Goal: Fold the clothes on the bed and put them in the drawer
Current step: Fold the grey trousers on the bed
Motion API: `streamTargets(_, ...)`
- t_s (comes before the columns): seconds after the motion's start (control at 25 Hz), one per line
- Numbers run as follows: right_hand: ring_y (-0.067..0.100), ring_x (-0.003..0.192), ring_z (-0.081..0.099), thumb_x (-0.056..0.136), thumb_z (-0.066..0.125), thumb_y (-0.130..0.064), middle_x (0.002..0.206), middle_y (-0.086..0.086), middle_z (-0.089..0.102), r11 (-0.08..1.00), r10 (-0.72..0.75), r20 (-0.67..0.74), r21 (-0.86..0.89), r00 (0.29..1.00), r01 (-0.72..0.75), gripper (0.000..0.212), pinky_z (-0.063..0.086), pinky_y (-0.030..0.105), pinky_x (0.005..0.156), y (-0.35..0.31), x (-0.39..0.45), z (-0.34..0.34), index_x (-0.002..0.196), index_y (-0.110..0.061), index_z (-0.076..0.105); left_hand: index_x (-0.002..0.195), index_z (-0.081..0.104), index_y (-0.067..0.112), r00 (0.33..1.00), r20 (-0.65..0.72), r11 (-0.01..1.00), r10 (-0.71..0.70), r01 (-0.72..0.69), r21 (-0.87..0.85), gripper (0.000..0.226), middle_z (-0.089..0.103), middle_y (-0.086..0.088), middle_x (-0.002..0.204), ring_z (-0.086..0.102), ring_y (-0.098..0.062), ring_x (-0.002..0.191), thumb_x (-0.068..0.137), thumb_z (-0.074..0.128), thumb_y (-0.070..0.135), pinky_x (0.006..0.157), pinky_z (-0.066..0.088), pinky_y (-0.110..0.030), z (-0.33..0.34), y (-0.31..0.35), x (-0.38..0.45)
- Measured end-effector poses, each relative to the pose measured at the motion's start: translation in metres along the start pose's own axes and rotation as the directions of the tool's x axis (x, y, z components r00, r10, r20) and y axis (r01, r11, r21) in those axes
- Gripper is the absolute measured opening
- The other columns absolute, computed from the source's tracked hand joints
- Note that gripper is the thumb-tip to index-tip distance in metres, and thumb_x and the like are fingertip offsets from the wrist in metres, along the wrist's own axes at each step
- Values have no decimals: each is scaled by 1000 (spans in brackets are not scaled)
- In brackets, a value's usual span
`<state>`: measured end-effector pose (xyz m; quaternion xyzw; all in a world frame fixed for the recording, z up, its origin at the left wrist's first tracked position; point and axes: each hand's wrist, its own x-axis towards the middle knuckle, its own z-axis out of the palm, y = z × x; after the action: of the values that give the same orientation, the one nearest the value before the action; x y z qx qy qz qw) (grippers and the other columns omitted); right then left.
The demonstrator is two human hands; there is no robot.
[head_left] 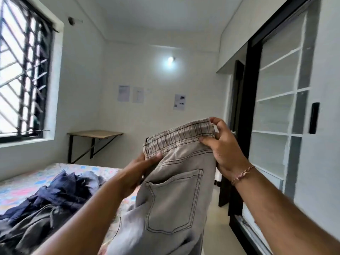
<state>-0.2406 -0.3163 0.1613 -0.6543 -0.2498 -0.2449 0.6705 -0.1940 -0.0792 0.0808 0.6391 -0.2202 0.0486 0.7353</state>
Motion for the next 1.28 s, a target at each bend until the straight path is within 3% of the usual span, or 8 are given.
streamTargets(0.24, 19, 111, 69, 96, 65, 0, 117, 3, 74, 880, -187, -85, -457, 979, 129, 36, 54, 34, 98, -77, 9, -159, 126, -20, 63, 105, 78, 2, 981, 175, 992, 87, -69, -108, 52, 76, -23, 103, 74, -32, 90, 73, 93, 40, 86, 61, -43, 138, 58, 58)
streamTargets(0.32, 25, 108, 69, 99, 68, -27, 109, 2, 73, 480, -192, -99, -877, 976, 5, 19, 53, 37, 90, -118, 11, -222, 116, -19, 67, 101, 76, 1, 974, 143, 983, 174, -163, -85, 27, 79, -14, 90, 75, -25, 78, 92, 78, 26, 71, 62, -33, 200, 91, 85)
streamTargets(0.4, 32, 101, 67, 98, 62, -50, 102, 7, 72, 51, -181, -237, -971, 954, -232, 30, 49, 37, 78, -153, 6, -273, 104, -21, 66, 93, 74, 5, 955, 116, 959, 272, -279, 50, 12, 77, -2, 73, 72, -17, 66, 95, 74, 17, 56, 56, -22, 264, 118, 112)
streamTargets(0.44, 35, 102, 67, 98, 59, -54, 106, 10, 72, -3, -209, -301, -951, 930, -308, 34, 50, 38, 78, -163, 5, -287, 106, -22, 65, 89, 73, 10, 940, 127, 930, 318, -335, 151, 9, 74, 1, 70, 69, -15, 64, 94, 77, 17, 55, 53, -21, 287, 130, 125)
streamTargets(0.68, 43, 86, 71, 100, 57, -35, 108, 15, 66, 513, -363, -586, -775, 725, -369, 20, 62, 52, 76, -193, 12, -337, 108, -17, 53, 101, 74, 4, 892, 300, 534, 338, -444, 719, 27, 69, -14, 86, 67, -32, 78, 92, 75, 29, 66, 49, -31, 375, 194, 167)
streamTargets(0.96, 29, 96, 63, 93, 59, -9, 109, 9, 69, 524, -649, -519, -835, 556, -168, 26, 43, 28, 78, -203, -2, -355, 119, -10, 58, 111, 72, 11, 903, 145, 842, 404, -429, 326, 34, 74, -19, 102, 72, -39, 96, 81, 63, 25, 79, 59, -45, 422, 177, 173)
streamTargets(1.08, 31, 107, 69, 88, 67, -11, 116, 12, 75, 451, -491, -496, -848, 717, -278, 28, 49, 28, 85, -203, -2, -368, 115, -13, 73, 110, 73, 15, 903, 191, 863, 384, -425, 275, 40, 76, -9, 101, 72, -29, 93, 74, 65, 30, 84, 59, -39, 424, 160, 197)
streamTargets(1.28, 36, 82, 75, 86, 70, -20, 104, 15, 76, 615, -230, -626, -687, 746, -387, 12, 64, 47, 79, -180, -14, -376, 96, -14, 74, 99, 73, 0, 925, 319, 886, 208, -316, 340, 14, 69, -20, 86, 62, -27, 65, 88, 71, 7, 70, 56, -41, 406, 134, 161)
